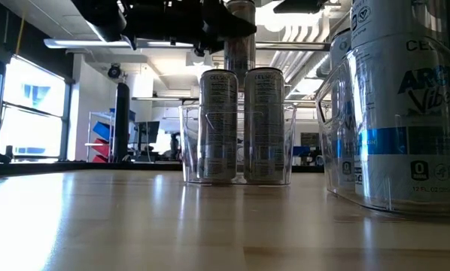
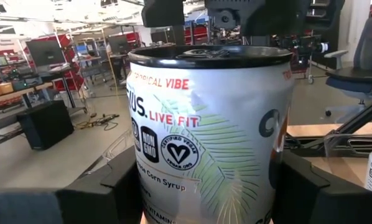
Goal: Sort soda cans
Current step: Adjust the white/yellow soda cans
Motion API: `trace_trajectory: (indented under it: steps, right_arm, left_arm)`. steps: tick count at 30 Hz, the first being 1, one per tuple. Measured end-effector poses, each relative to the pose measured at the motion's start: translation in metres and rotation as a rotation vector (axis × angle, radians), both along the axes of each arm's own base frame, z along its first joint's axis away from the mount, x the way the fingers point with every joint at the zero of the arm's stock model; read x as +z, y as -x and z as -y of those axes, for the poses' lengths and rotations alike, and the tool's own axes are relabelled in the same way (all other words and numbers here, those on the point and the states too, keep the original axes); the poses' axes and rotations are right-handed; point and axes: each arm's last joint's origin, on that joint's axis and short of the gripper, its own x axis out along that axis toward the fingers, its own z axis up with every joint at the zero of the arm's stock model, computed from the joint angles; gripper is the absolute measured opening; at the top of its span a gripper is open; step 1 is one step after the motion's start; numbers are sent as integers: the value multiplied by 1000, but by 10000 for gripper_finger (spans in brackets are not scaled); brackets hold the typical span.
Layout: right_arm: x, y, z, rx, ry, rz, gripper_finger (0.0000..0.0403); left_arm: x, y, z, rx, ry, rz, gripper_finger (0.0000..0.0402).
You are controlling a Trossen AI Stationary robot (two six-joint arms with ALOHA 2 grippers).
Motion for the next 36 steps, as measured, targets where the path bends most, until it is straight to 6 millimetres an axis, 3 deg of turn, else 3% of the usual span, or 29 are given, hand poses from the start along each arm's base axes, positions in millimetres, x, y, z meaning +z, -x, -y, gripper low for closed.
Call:
trace_trajectory:
  steps: [4,17,29,36]
  right_arm:
    - [0,-4,0,23,25,16,319]
    - [-11,-10,3,9,-151,-24,319]
    - [-26,-56,1,111,-95,66,319]
    - [-32,-64,1,150,-59,66,319]
  left_arm:
    - [0,0,0,0,-4,-1,237]
    - [0,0,0,1,-17,-1,245]
    - [0,0,1,-5,-17,1,247]
    - [0,0,1,-9,-18,2,247]
